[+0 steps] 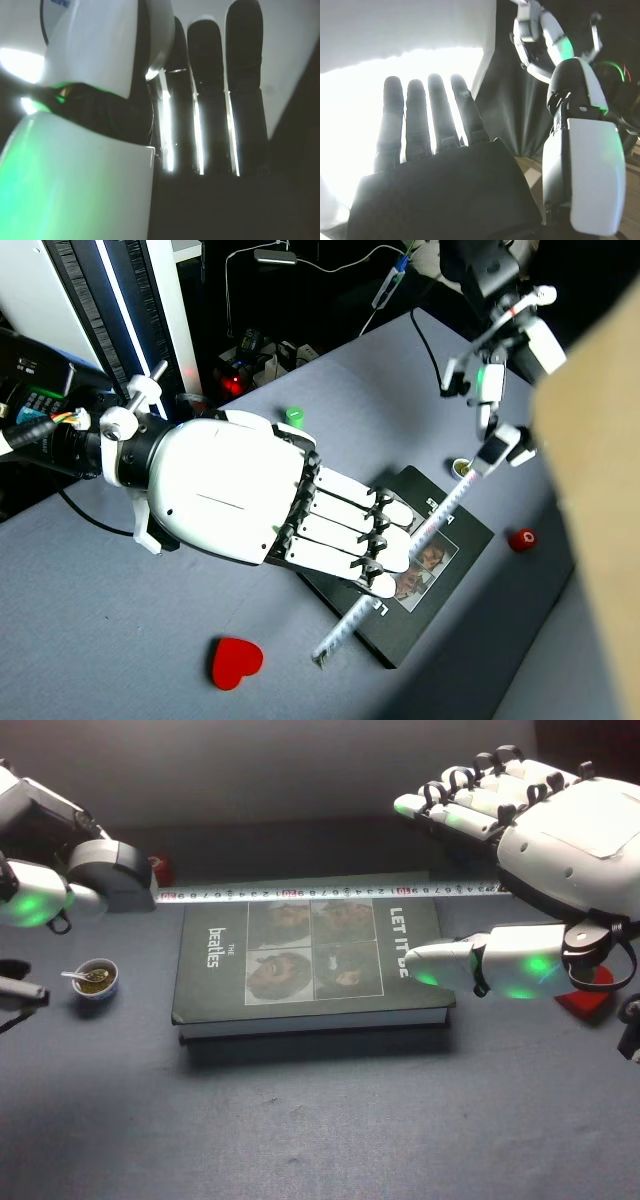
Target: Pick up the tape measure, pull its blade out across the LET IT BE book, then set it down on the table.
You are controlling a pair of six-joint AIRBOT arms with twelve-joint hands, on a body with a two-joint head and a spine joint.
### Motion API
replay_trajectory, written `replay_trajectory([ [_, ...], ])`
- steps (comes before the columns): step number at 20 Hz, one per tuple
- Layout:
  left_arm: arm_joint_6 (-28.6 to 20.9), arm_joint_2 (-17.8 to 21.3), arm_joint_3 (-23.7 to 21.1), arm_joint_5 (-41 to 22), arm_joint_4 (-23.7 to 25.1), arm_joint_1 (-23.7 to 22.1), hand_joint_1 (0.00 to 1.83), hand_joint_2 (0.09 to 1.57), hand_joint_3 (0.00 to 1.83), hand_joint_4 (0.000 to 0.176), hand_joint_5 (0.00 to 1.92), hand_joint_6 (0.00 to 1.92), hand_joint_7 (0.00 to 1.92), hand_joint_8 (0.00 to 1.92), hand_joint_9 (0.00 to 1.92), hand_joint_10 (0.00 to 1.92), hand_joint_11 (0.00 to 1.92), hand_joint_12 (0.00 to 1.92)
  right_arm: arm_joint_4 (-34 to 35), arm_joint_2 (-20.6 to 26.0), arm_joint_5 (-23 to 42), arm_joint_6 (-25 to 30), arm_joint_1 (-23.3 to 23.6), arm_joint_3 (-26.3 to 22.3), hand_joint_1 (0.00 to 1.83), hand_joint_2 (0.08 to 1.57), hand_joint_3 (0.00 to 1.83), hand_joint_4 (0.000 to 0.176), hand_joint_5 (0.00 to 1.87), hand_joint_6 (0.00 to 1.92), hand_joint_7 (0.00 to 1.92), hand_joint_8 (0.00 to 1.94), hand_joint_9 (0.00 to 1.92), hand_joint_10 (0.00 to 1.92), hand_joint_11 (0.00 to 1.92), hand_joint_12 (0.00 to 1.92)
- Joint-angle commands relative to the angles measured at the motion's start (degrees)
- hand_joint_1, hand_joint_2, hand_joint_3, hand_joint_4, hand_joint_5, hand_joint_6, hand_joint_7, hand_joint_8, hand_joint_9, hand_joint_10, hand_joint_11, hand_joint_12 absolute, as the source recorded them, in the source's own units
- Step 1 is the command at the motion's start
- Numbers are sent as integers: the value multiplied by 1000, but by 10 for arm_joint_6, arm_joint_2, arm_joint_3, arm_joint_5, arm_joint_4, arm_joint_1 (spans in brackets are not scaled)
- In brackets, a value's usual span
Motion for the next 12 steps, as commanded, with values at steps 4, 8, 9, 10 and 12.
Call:
replay_trajectory([
  [4, 1, 51, -57, -51, -1, 19, 1380, 1097, 0, 0, 1068, 651, 981, 950, 918, 1281, 889, 1026, -22, 3, 59, 5, 4, -4, 177, 1014, 0, 0, 80, 6, 99, 4, 49, 4, 0, 510],
  [8, -21, 92, -112, -55, -11, 58, 1379, 1097, 0, 0, 1071, 652, 977, 953, 915, 1285, 887, 1026, -24, 3, 62, 5, 2, -4, 179, 1012, 0, 0, 87, 7, 102, 4, 51, 4, 0, 507],
  [9, -26, 97, -120, -60, -12, 64, 1379, 1097, 0, 0, 1070, 656, 977, 952, 915, 1285, 887, 1027, -25, 3, 62, 5, 1, -4, 179, 1012, 0, 0, 87, 7, 102, 4, 51, 4, 0, 506],
  [10, -31, 102, -130, -68, -16, 70, 1379, 1097, 0, 0, 1070, 657, 978, 951, 915, 1285, 887, 1027, -25, 3, 62, 5, 1, -5, 180, 1012, 0, 0, 78, 3, 102, 4, 51, 4, 0, 504],
  [12, -40, 110, -148, -80, -23, 87, 1379, 1097, 0, 0, 1074, 657, 974, 953, 913, 1286, 889, 1028, -26, 3, 62, 5, 1, -5, 180, 1011, 0, 0, 74, 1, 104, 3, 52, 3, 0, 490],
])
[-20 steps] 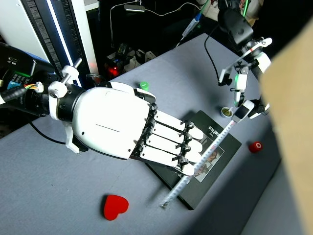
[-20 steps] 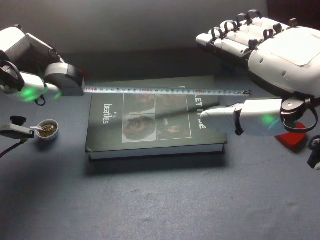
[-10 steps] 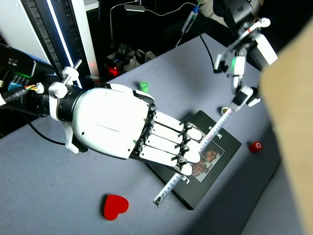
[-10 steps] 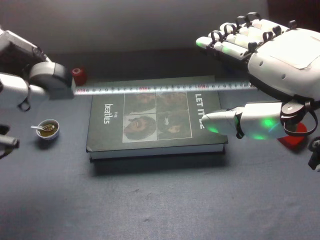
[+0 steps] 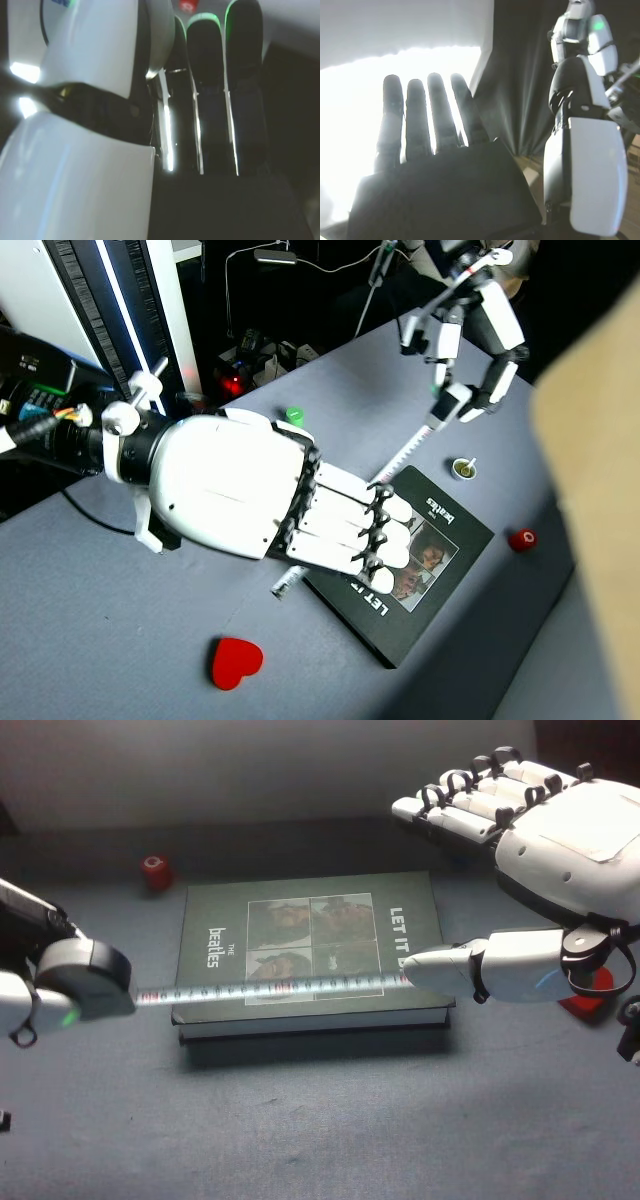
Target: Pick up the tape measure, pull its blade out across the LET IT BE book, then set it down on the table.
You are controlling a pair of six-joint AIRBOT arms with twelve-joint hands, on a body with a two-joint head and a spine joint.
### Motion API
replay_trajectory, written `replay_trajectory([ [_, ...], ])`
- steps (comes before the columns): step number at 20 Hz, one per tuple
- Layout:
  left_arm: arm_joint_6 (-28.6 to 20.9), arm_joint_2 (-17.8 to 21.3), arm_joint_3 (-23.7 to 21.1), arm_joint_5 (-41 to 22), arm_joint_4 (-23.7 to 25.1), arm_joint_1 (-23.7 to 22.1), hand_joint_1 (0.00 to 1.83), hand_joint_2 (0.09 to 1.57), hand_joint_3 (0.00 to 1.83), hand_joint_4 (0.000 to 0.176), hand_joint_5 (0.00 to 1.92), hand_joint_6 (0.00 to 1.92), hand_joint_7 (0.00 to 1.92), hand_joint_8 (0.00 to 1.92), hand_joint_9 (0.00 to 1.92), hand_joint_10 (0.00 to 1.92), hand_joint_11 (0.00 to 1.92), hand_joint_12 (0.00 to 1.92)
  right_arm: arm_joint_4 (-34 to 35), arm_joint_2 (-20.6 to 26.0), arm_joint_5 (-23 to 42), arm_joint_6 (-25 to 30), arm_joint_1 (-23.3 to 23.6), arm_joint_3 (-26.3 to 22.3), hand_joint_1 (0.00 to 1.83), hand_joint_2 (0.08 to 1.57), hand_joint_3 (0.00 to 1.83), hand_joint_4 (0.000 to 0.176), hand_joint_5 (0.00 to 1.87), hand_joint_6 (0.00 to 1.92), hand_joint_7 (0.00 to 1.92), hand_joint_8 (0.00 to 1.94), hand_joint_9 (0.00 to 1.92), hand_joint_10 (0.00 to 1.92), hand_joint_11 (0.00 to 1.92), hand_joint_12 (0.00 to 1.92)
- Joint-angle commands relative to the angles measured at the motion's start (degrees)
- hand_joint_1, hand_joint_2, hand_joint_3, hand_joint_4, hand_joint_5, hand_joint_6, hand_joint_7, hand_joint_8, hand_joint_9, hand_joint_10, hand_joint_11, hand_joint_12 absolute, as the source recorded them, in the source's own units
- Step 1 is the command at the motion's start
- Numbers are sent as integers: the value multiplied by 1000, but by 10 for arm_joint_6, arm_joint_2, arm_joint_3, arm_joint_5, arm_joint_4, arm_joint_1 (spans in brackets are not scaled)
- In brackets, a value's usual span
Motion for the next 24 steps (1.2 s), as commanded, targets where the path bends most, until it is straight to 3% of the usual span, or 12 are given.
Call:
replay_trajectory([
  [1, -12, 7, -2, -54, 17, 2, 1379, 1097, 0, 0, 1079, 655, 970, 955, 911, 1288, 890, 1029, -20, 3, 57, 5, 4, -3, 171, 1018, 0, 0, 70, 0, 103, 1, 52, 2, 0, 461],
  [7, -79, 3, -21, -86, 48, 78, 1379, 1097, 0, 0, 1085, 658, 966, 958, 913, 1281, 894, 1030, -23, 3, 59, 5, 3, -4, 166, 1032, 4, 0, 67, 0, 101, 0, 51, 0, 0, 414],
  [13, -134, -36, -9, -137, 60, 136, 1378, 1101, 1, 0, 1098, 624, 937, 1010, 906, 1284, 884, 1024, -25, 3, 61, 6, 1, -4, 163, 1043, 7, 0, 66, 0, 97, 0, 55, 2, 0, 412],
  [24, -138, -103, 4, -185, 40, 148, 1376, 1107, 0, 0, 1091, 635, 910, 1047, 898, 1299, 883, 1028, -28, 4, 63, 6, 0, -5, 148, 1056, 7, 0, 63, 1, 99, 1, 56, 1, 0, 433],
])
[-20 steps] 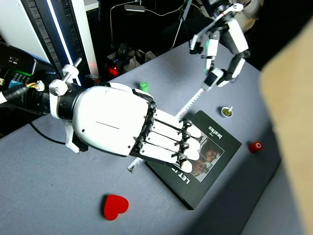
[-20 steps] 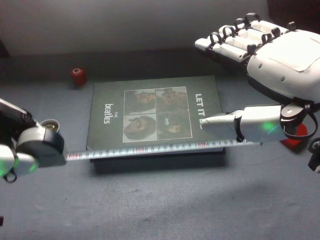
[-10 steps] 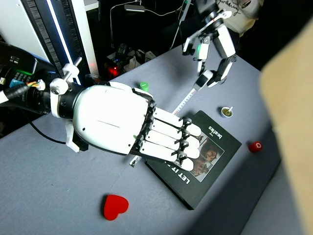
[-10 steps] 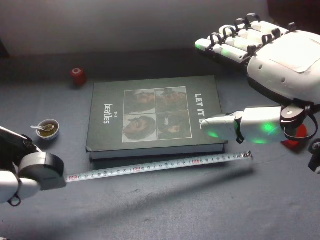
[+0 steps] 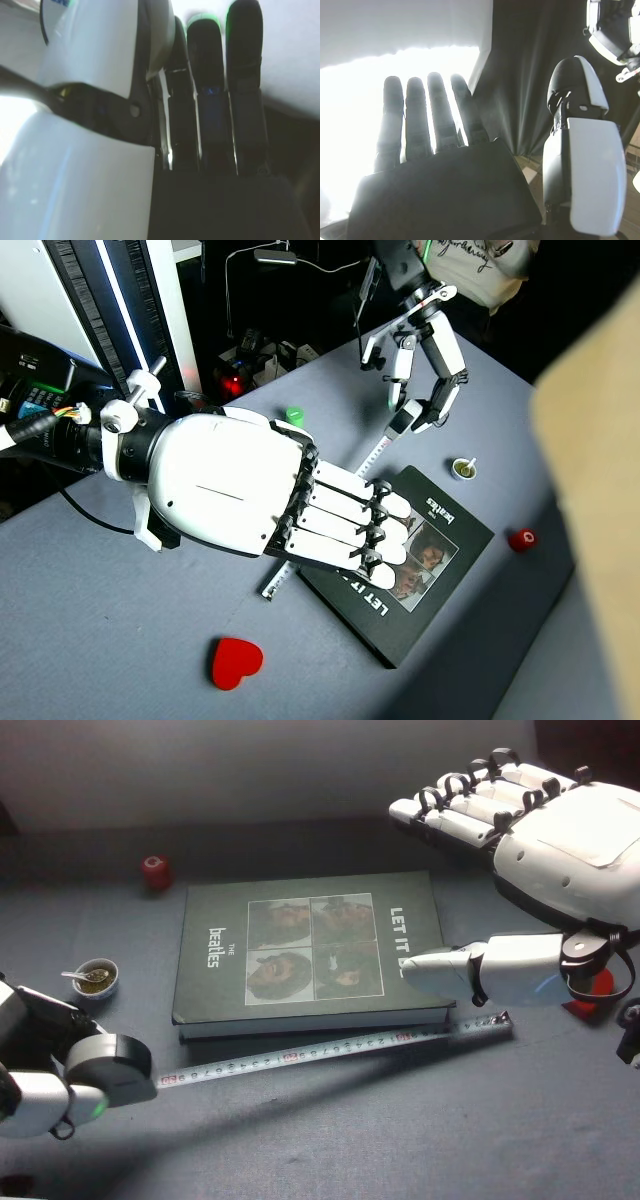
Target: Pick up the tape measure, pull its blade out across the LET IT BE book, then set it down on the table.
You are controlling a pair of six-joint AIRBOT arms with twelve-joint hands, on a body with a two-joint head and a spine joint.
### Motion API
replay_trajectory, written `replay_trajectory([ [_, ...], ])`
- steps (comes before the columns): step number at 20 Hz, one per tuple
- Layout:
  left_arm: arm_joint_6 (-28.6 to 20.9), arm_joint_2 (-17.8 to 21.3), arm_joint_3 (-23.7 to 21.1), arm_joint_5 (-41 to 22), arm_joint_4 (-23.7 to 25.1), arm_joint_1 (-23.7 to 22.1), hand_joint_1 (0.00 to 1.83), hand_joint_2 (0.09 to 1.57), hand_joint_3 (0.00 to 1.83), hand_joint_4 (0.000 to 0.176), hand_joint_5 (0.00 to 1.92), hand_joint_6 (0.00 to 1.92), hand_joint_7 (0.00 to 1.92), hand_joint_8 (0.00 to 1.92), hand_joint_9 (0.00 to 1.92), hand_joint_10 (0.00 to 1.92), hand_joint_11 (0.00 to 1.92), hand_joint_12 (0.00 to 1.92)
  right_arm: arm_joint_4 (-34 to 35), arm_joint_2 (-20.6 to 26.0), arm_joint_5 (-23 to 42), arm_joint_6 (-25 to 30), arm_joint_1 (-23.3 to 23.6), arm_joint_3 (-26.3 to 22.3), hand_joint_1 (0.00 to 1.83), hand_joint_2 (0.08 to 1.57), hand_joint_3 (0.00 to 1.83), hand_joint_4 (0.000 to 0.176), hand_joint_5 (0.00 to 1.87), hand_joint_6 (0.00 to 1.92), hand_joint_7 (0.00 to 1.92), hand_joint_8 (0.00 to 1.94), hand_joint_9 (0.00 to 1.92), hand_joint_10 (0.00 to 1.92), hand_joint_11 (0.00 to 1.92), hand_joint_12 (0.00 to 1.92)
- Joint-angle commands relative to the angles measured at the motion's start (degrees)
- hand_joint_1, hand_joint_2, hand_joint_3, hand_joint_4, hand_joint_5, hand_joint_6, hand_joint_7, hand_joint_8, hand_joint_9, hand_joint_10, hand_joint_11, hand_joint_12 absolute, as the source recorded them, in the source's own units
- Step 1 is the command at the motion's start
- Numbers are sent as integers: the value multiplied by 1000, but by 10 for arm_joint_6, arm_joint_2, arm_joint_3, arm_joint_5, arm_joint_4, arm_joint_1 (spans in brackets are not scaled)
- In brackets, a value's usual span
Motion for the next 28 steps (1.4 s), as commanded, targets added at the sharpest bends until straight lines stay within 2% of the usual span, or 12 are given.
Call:
replay_trajectory([
  [1, -7, -4, 5, -56, 24, -1, 1376, 1107, 0, 0, 1086, 639, 918, 1039, 897, 1302, 884, 1029, -22, 4, 58, 5, 4, -1, 148, 1056, 7, 0, 63, 1, 99, 1, 56, 1, 0, 433],
  [5, -21, -31, 29, -59, 40, 13, 1376, 1107, 0, 0, 1087, 630, 917, 1049, 897, 1301, 880, 1027, -26, 3, 67, 6, -1, -2, 146, 1056, 6, 0, 72, 4, 105, 3, 57, 1, 0, 434],
  [12, -30, -50, 68, -59, 46, 18, 1377, 1104, 0, 0, 1092, 639, 923, 1019, 908, 1295, 877, 1019, -31, 3, 69, 7, -2, -2, 141, 1064, 7, 0, 69, 2, 105, 2, 58, 1, 0, 434],
  [20, -30, -60, 77, -60, 46, 18, 1379, 1100, 0, 0, 1059, 676, 967, 978, 911, 1279, 865, 1011, -32, 3, 70, 8, -2, -2, 137, 1065, 4, 0, 81, 3, 122, 5, 68, 4, 0, 463],
  [21, -30, -60, 77, -60, 46, 18, 1377, 1103, 2, 0, 1025, 758, 973, 953, 902, 1278, 857, 998, -32, 3, 70, 8, -3, -2, 137, 1065, 4, 0, 81, 3, 122, 4, 68, 4, 0, 465],
  [22, -30, -60, 78, -61, 48, 18, 1188, 1135, 8, 0, 921, 1037, 895, 443, 807, 671, 763, 858, -32, 3, 70, 8, -3, -2, 136, 1064, 3, 0, 81, 3, 122, 4, 68, 3, 0, 467],
  [23, -30, -60, 77, -61, 48, 18, 1111, 1090, 0, 0, 784, 405, 895, 151, 819, 280, 720, 713, -32, 3, 70, 8, -3, -2, 137, 1062, 2, 0, 81, 3, 122, 3, 68, 3, 0, 467],
  [24, -30, -60, 77, -61, 48, 18, 1042, 1074, 0, 0, 762, 120, 869, 41, 805, 104, 662, 604, -32, 3, 70, 8, -3, -2, 141, 1057, 0, 0, 83, 2, 125, 3, 71, 3, 0, 484],
  [25, -30, -60, 77, -61, 49, 18, 976, 1071, 0, 0, 751, 26, 840, 8, 789, 27, 623, 513, -32, 3, 70, 8, -3, -2, 142, 1055, 0, 0, 85, 3, 126, 3, 72, 3, 0, 487],
  [26, -30, -60, 76, -61, 50, 18, 901, 1083, 0, 0, 721, 5, 805, 1, 770, 6, 605, 431, -32, 3, 70, 8, -3, -2, 142, 1055, 0, 0, 88, 4, 127, 3, 73, 3, 0, 488],
  [28, -30, -60, 75, -61, 50, 19, 801, 1084, 0, 0, 682, 0, 744, 0, 722, 0, 565, 385, -32, 3, 70, 8, -3, -2, 143, 1055, 0, 0, 92, 5, 128, 3, 73, 3, 0, 489],
])
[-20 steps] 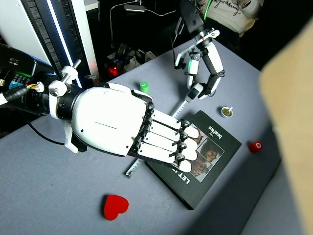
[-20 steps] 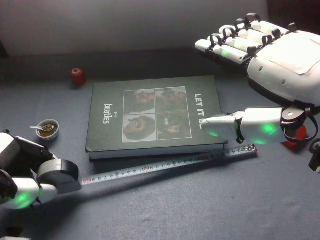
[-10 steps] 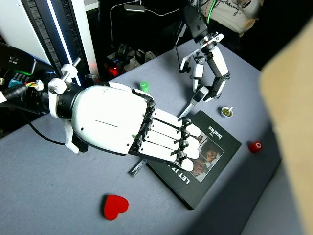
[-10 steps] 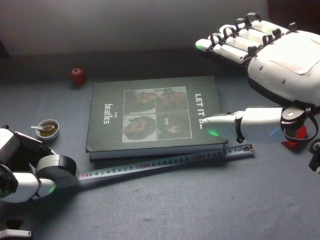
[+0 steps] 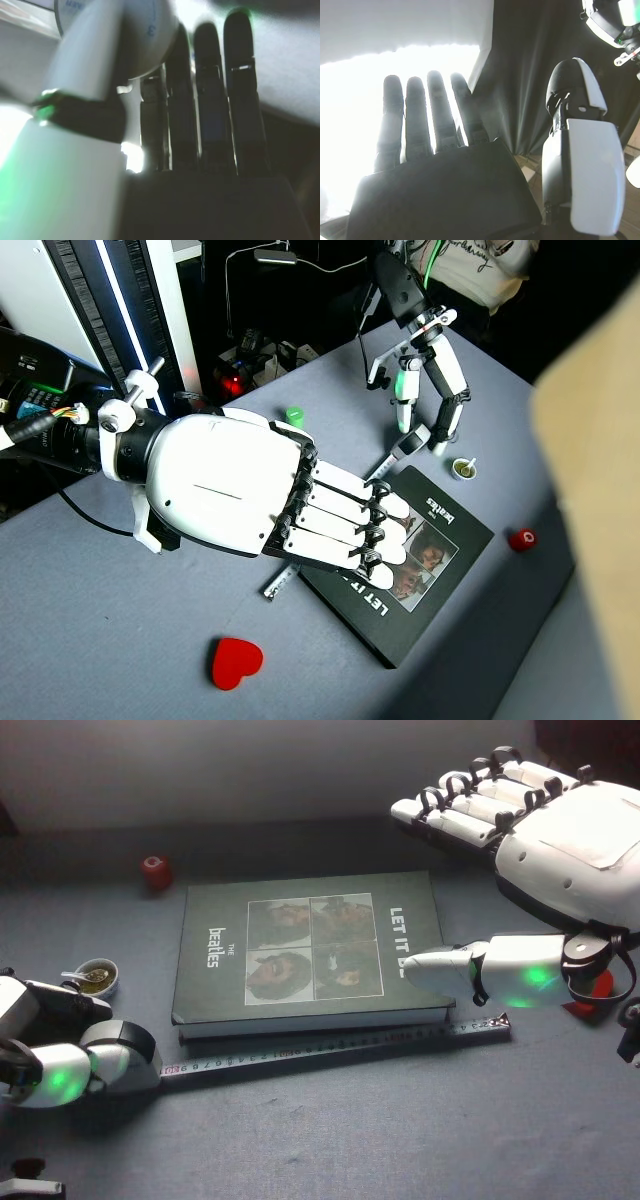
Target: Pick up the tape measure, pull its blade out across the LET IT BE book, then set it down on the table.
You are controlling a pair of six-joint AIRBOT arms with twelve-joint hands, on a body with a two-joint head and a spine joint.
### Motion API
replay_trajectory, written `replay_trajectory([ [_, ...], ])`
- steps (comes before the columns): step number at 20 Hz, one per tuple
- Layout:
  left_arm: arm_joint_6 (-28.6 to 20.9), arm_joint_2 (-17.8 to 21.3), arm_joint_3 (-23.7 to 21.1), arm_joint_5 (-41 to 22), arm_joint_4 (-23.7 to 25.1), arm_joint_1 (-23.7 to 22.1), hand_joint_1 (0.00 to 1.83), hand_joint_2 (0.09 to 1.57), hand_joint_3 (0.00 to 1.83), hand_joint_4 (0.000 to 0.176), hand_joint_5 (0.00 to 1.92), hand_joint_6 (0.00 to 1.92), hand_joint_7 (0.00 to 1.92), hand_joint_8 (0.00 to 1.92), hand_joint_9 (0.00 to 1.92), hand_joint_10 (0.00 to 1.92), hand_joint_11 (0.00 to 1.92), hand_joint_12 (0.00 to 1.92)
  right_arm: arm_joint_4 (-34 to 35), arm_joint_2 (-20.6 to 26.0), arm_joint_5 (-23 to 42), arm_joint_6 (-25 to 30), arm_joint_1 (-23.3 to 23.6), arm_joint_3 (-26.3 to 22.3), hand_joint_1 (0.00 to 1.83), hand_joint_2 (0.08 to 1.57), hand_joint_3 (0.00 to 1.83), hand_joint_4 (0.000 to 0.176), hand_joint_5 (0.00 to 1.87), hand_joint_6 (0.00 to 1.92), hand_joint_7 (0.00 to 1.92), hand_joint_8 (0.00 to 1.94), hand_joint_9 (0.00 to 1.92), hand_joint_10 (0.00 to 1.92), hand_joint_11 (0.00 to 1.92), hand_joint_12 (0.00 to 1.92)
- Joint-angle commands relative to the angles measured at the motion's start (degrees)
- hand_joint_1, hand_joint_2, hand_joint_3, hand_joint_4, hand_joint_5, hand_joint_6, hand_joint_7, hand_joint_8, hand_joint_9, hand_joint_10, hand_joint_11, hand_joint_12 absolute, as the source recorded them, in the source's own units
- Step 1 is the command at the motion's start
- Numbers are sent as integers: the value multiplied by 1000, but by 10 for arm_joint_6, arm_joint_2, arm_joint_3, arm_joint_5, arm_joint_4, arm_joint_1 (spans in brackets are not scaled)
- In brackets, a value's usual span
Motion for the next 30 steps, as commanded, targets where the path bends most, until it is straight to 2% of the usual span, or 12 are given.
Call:
replay_trajectory([
  [1, -6, -1, 3, -51, 21, -1, 801, 1084, 0, 0, 682, 0, 744, 0, 722, 0, 565, 385, -20, 3, 58, 4, 3, -2, 143, 1055, 0, 0, 92, 5, 128, 3, 73, 3, 0, 489],
  [6, -9, 7, 1, -46, 23, -3, 572, 1036, 0, 0, 518, 0, 525, 0, 523, 0, 426, 303, -20, 3, 58, 4, 3, -2, 150, 1054, 0, 0, 88, 1, 128, 0, 75, 2, 0, 456],
  [12, -2, 36, 16, -35, 25, -30, 529, 991, 0, 0, 329, 0, 320, 0, 333, 0, 316, 250, -21, 3, 58, 4, 3, -2, 185, 1034, 0, 0, 96, 3, 129, 1, 83, 3, 0, 475],
  [21, 161, 52, 32, 71, 11, -206, 522, 990, 0, 0, 374, 7, 374, 6, 379, 6, 348, 260, -23, 1, 58, 5, 2, -2, 156, 1061, 2, 0, 102, 6, 144, 5, 95, 5, 0, 521],
  [22, 188, 48, 28, 78, 4, -228, 517, 1000, 0, 0, 473, 12, 504, 14, 490, 15, 413, 284, -23, 1, 58, 6, 2, -3, 179, 1066, 3, 0, 156, 17, 194, 13, 147, 17, 0, 612],
  [24, 262, 31, 15, 82, -20, -281, 545, 1002, 2, 0, 709, 3, 766, 11, 760, 48, 585, 447, -23, 1, 58, 7, 1, -3, 366, 1085, 2, 0, 487, 49, 594, 52, 550, 133, 165, 1151],
  [25, 306, 21, 7, 84, -38, -311, 593, 987, 3, 0, 829, 11, 847, 23, 877, 140, 622, 743, -23, 1, 58, 8, 1, -3, 555, 1079, 3, 0, 773, 188, 860, 301, 683, 914, 514, 1525],
  [26, 335, 15, 2, 82, -49, -330, 641, 985, 1, 0, 947, 105, 931, 258, 745, 1095, 704, 1271, -23, 1, 58, 10, 1, -3, 750, 1052, 0, 0, 826, 905, 833, 1217, 864, 1720, 990, 1842],
  [27, 370, 7, -6, 80, -71, -348, 675, 1006, 2, 2, 695, 1061, 691, 1271, 693, 1756, 753, 1791, -23, 1, 59, 17, 0, -3, 893, 1030, 0, 0, 801, 1632, 850, 1796, 1090, 1881, 1337, 1905],
  [28, 398, -4, -21, 66, -94, -366, 748, 1040, 7, 51, 624, 1749, 663, 1791, 786, 1888, 889, 1895, -24, 0, 59, 26, 1, -3, 990, 1029, 0, 0, 857, 1863, 971, 1912, 1244, 1913, 1530, 1918],
  [29, 405, -11, -32, 50, -107, -370, 811, 1064, 5, 104, 745, 1887, 726, 1895, 868, 1914, 984, 1916, -24, -1, 58, 30, 1, -3, 1031, 1062, 8, 0, 965, 1909, 1170, 1935, 1415, 1919, 1706, 1920],
  [30, 406, -16, -43, 35, -116, -371, 846, 1105, 11, 136, 919, 1914, 843, 1916, 966, 1920, 1102, 1920, -24, -1, 55, 32, 2, -3, 956, 1144, 27, 0, 1117, 1919, 1359, 1940, 1598, 1921, 1860, 1921],
])
